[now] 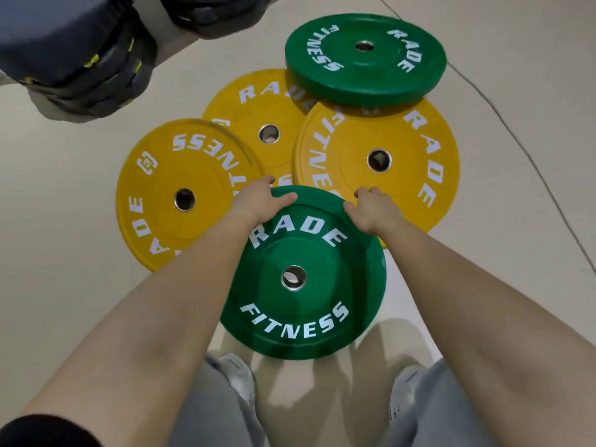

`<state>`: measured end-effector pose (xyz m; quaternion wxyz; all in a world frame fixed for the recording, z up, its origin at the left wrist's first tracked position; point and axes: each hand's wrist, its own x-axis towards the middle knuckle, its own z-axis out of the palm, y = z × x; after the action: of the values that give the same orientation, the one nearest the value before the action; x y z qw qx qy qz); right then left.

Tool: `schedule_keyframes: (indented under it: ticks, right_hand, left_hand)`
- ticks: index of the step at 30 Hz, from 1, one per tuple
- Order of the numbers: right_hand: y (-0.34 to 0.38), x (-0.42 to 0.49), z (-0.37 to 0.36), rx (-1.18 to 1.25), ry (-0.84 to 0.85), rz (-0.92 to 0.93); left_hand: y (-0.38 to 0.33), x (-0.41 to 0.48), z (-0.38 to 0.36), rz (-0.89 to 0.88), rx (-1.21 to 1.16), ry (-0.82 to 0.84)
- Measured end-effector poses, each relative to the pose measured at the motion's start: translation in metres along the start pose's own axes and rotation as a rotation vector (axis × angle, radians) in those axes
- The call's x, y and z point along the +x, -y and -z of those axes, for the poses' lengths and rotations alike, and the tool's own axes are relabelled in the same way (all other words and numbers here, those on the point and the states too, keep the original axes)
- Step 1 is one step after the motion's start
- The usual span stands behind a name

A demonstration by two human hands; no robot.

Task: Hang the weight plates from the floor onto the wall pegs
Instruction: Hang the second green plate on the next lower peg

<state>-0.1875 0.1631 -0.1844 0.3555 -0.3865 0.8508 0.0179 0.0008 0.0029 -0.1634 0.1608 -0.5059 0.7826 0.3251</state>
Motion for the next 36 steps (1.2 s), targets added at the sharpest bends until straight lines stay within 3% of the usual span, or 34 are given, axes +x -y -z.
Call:
schedule_keyframes:
  ticks: [6,13,17,25,30,36]
  right_hand:
    - [-0.048,0.013,-0.075,0.308,0.004,-0.161]
    - [-0.063,0.007,-0.084,0.798,0.088,-0.283]
    - [-0.057,-0.006,-0.086,0.785,0.034,-0.232]
    - [-0.027,-0.059,-0.068,0.822,-0.153,-0.059]
    - [0.002,-0.078,0.021,0.596,-0.267,0.039]
    - [0.028,-0.121,0.165,0.439,-0.525,0.168]
  left_hand:
    - [0.025,0.026,-0.040,-0.055,0.220,-0.239]
    - [0.011,0.043,-0.040,0.044,0.324,0.018]
    - [0.005,0.038,-0.023,0.009,0.256,0.043]
    - [0.029,-0.016,0.002,-0.146,0.170,-0.115]
    - [0.024,-0.052,0.050,-0.198,0.178,-0.290]
    - [-0.038,-0.094,0.149,-0.332,0.142,-0.574]
